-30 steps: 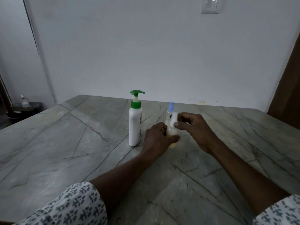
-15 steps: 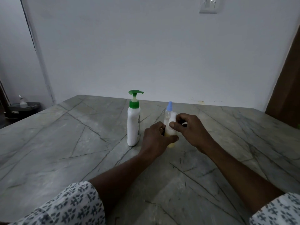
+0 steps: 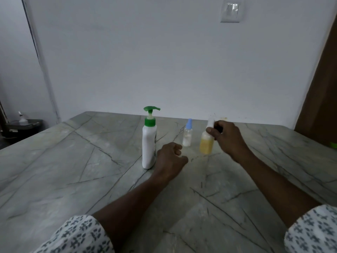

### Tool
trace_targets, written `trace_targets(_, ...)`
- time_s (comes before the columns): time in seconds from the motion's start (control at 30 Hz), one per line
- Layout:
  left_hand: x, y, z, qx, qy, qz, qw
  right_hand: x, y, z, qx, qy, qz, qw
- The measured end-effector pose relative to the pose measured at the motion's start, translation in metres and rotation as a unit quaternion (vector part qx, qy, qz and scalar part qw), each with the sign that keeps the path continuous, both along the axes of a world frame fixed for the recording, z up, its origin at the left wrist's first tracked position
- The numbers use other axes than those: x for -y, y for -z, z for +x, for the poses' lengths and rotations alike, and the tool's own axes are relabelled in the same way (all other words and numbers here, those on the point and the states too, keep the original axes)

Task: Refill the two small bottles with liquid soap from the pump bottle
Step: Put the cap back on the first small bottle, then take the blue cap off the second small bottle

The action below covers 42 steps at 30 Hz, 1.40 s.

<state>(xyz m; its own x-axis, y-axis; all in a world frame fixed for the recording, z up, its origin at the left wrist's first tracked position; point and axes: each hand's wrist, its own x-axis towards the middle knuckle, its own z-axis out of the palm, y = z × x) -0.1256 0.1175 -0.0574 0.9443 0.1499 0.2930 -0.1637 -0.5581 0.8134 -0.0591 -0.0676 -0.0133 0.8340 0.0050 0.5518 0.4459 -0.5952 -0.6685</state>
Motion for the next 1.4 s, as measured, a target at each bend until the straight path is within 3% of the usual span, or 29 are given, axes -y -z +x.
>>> trace_targets(0.63,0.003,-0.001,0.006,0.028,-0.032,-0.008,0.999,0.046,0.013,0.076,-0.051,0.119,-0.071,0.989)
trace_targets(0.93,0.004,-0.002,0.005,0.016,-0.033,0.009,0.999,0.056,0.023,0.077,-0.086,0.078,0.024,0.993)
trace_targets(1.0,0.004,-0.002,0.004,0.012,-0.029,0.009,0.999,0.054,0.023,0.072,-0.042,0.106,0.031,0.993)
trace_targets(1.07,0.004,-0.002,0.004,0.012,-0.029,0.006,0.999,0.047,0.021,0.065,0.091,0.148,0.036,0.984)
trace_targets(1.13,0.005,-0.002,0.003,0.013,-0.03,0.004,0.999,0.028,0.015,0.053,0.175,0.107,0.048,0.978)
trace_targets(1.17,0.005,-0.002,0.003,0.014,-0.031,0.001,0.999,0.015,0.013,0.051,0.166,0.067,0.036,0.983)
trace_targets(1.3,0.005,-0.003,0.003,0.017,-0.036,-0.004,0.999,-0.036,0.019,0.06,-0.042,-0.018,-0.079,0.996)
trace_targets(1.4,0.004,-0.003,0.004,0.019,-0.034,0.003,0.999,-0.056,0.03,0.073,-0.095,-0.027,-0.083,0.992)
